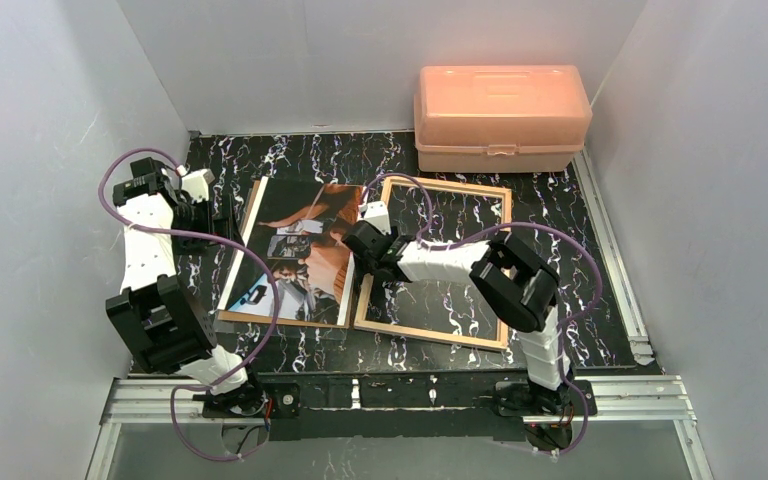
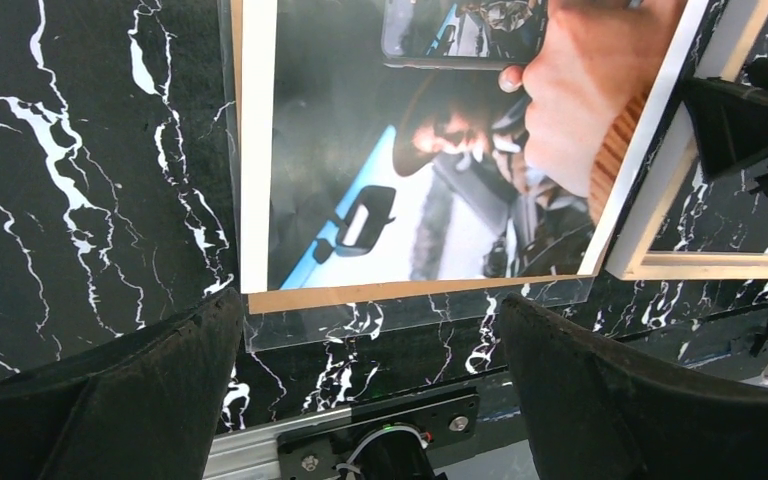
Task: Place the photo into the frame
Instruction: Pick up the photo frame item at the center of the board.
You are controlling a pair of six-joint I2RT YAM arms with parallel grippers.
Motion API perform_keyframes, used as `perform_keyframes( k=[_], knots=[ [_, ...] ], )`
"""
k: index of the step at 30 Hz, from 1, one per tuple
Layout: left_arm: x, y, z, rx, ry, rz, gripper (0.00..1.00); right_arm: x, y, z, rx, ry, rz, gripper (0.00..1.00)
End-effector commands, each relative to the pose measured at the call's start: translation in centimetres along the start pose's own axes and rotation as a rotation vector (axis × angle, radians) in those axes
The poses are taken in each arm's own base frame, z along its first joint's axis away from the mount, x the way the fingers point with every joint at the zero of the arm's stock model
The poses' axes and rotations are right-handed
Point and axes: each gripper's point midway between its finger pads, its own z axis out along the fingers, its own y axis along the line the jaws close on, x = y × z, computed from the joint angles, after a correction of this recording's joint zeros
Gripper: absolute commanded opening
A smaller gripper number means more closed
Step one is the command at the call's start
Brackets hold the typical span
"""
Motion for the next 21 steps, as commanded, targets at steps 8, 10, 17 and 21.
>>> perform_keyframes(
  k=[8, 10, 17, 21],
  knots=[
    [0.8, 1.4, -0.3, -0.054, 0.067, 0.019, 0.98, -0.7, -2.1, -3.1, -0.040, -0.024, -0.132, 0.71],
    [0.8, 1.6, -0.3, -0.061, 0.067, 0.025, 0.99, -1.0, -2.2, -3.4, -0.040, -0.024, -0.138, 0.73],
    [0.9, 1.9, 0.3, -0.056, 0.097, 0.021, 0.99, -3.9, -3.1, -5.6, 0.042, -0.077, -0.087, 0.83],
    [0.0, 2.9, -0.1, -0.089, 0.073, 0.015, 0.98, -7.3, -0.3, -7.5, -0.003, -0.159, -0.024, 0.93]
  ],
)
